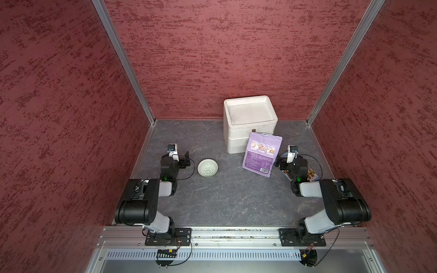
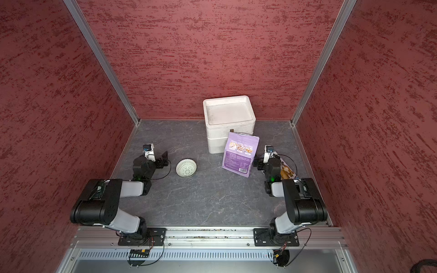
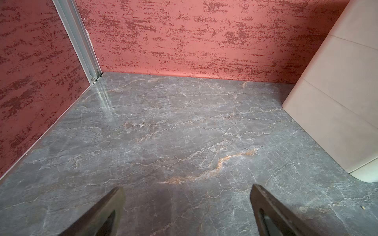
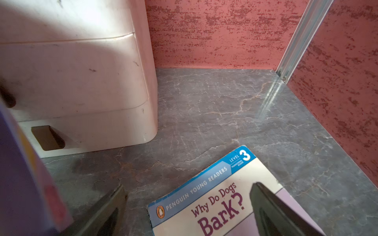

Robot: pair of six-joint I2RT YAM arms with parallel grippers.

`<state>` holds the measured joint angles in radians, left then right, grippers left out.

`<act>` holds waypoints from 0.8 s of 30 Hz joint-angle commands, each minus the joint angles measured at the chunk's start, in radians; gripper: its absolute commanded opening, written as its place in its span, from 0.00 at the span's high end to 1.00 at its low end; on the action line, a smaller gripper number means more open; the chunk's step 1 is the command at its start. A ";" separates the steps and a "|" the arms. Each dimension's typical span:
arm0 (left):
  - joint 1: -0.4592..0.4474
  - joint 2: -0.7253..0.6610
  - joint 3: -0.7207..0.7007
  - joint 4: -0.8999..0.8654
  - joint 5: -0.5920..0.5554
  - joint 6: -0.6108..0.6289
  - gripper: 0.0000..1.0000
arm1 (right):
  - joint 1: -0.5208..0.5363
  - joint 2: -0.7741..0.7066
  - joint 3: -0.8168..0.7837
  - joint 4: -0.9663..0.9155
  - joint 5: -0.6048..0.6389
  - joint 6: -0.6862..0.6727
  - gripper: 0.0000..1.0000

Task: Pour the oats into the breakfast bowl
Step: Pick up the bowl from the center of the board.

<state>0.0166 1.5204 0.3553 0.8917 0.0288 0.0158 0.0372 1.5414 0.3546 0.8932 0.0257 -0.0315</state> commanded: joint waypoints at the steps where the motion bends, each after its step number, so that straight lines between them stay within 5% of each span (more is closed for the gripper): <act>1: 0.007 0.008 0.016 0.024 0.017 0.010 0.00 | -0.001 0.005 0.024 0.036 0.005 -0.004 0.01; 14: 0.023 0.007 0.017 0.023 0.007 -0.016 0.00 | -0.001 0.006 0.028 0.028 0.014 0.002 0.01; 18: 0.024 -0.073 0.018 -0.048 -0.084 -0.051 0.00 | -0.001 -0.053 -0.015 0.072 0.041 0.009 0.01; 21: 0.013 -0.238 0.062 -0.263 -0.086 -0.060 0.00 | -0.001 -0.252 -0.012 -0.123 0.107 0.039 0.01; 24: 0.023 -0.423 0.145 -0.573 -0.109 -0.318 0.00 | -0.002 -0.424 0.128 -0.575 0.239 0.235 0.01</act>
<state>0.0326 1.2186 0.4179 0.5941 -0.0456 -0.0933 0.0376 1.2251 0.3717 0.6571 0.1196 0.0467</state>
